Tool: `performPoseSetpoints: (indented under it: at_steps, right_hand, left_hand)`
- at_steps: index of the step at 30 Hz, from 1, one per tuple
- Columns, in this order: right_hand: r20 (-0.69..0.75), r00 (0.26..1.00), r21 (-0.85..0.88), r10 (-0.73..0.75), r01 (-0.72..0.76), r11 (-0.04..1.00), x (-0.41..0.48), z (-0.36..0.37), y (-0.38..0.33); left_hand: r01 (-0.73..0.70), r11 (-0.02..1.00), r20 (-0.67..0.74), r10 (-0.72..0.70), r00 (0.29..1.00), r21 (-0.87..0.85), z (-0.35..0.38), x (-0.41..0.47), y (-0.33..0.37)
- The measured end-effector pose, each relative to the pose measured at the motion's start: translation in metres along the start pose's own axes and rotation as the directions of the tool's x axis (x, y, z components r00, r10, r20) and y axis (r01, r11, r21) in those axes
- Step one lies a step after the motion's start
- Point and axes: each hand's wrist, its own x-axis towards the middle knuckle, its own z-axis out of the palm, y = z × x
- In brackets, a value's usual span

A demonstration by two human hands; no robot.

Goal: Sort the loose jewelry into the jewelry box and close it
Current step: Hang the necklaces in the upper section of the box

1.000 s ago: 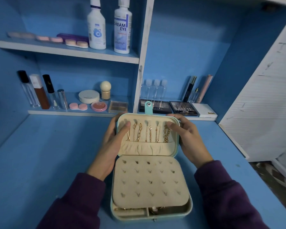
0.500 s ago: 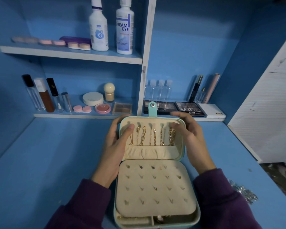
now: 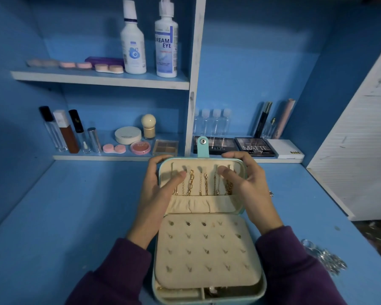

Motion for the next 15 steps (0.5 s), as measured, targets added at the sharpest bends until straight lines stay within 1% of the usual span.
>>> performPoseSetpoints:
  at_steps: [2, 5, 9, 15]
  right_hand:
    - [-0.013, 1.000, 0.022, -0.003, 0.004, 1.000, -0.0004, 0.0006, 0.0010]
    - [-0.032, 0.999, 0.041, -0.012, 0.013, 0.999, -0.0007, 0.0015, 0.0001]
    - [-0.085, 0.995, 0.017, -0.046, 0.047, 0.999, -0.0014, 0.0031, -0.0016]
    - [-0.071, 0.996, 0.006, -0.045, 0.045, 0.999, -0.0031, 0.0026, -0.0030]
  left_hand:
    - [-0.023, 0.999, 0.013, 0.023, 1.000, 0.047, 0.0017, -0.0014, 0.0022]
    - [-0.040, 0.996, -0.021, 0.042, 0.999, 0.079, 0.0039, -0.0003, 0.0038]
    - [-0.050, 0.994, -0.034, 0.054, 0.998, 0.099, 0.0048, 0.0041, 0.0061]
    - [-0.030, 0.993, -0.041, 0.035, 0.999, 0.114, 0.0062, 0.0076, 0.0098]
